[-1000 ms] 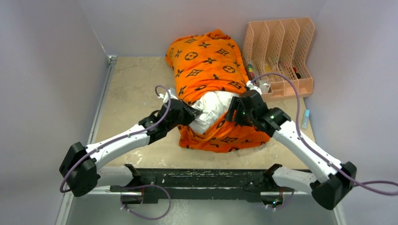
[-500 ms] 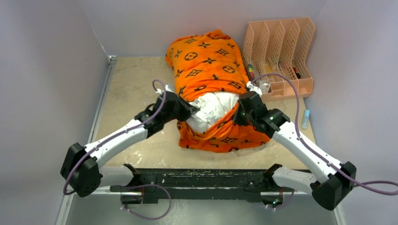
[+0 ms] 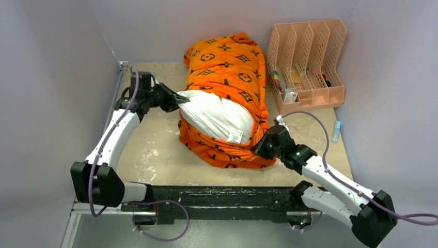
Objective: Remove the pillowcase from the pillow
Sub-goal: Remove the pillow from the pillowcase.
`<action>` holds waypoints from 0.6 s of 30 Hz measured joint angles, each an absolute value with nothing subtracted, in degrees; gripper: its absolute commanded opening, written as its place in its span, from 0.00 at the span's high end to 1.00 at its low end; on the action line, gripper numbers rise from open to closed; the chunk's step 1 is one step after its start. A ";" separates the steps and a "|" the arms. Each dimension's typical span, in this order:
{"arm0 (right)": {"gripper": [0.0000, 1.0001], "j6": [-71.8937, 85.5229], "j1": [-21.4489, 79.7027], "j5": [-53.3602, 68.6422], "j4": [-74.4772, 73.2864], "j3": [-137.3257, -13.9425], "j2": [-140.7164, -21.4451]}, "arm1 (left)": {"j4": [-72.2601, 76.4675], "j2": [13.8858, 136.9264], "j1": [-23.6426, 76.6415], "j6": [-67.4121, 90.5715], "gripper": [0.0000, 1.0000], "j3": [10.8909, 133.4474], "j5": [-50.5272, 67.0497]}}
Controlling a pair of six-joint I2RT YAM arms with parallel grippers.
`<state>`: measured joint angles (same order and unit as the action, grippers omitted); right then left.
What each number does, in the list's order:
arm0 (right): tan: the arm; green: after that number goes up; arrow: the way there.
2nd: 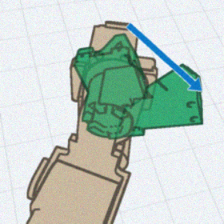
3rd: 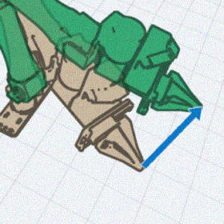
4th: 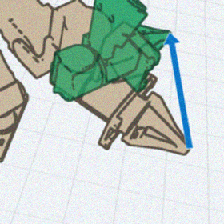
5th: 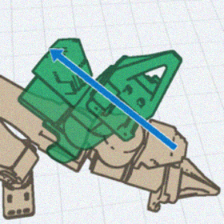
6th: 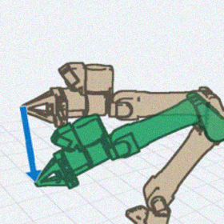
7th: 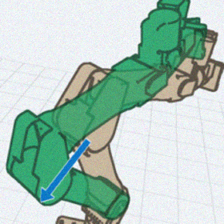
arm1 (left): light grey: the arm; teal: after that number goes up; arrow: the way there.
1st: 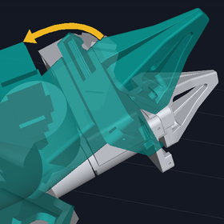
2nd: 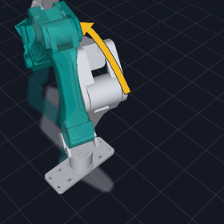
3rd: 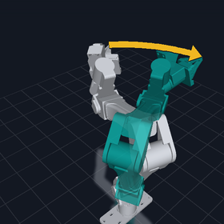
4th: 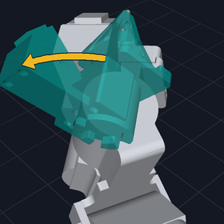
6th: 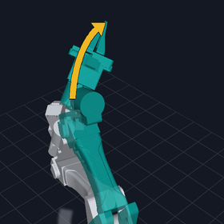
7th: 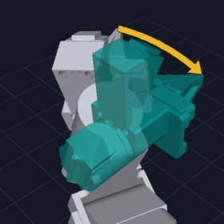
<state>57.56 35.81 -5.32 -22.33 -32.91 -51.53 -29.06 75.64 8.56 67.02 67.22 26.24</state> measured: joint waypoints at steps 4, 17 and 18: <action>1.00 60.05 35.97 -1.89 -14.70 -28.91 -54.54 | -29.52 77.41 4.43 67.51 1.00 68.31 30.79; 1.00 47.79 35.88 1.17 -18.00 -38.83 -63.00 | -30.44 68.40 7.22 53.67 0.24 64.49 17.43; 1.00 47.13 35.88 1.69 -18.00 -40.14 -64.25 | -31.40 64.05 8.16 52.86 0.24 61.52 15.40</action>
<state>47.13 35.88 1.69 -18.00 -40.14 -64.25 -31.40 64.05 8.16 52.86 61.52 15.40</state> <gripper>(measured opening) 0.005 0.747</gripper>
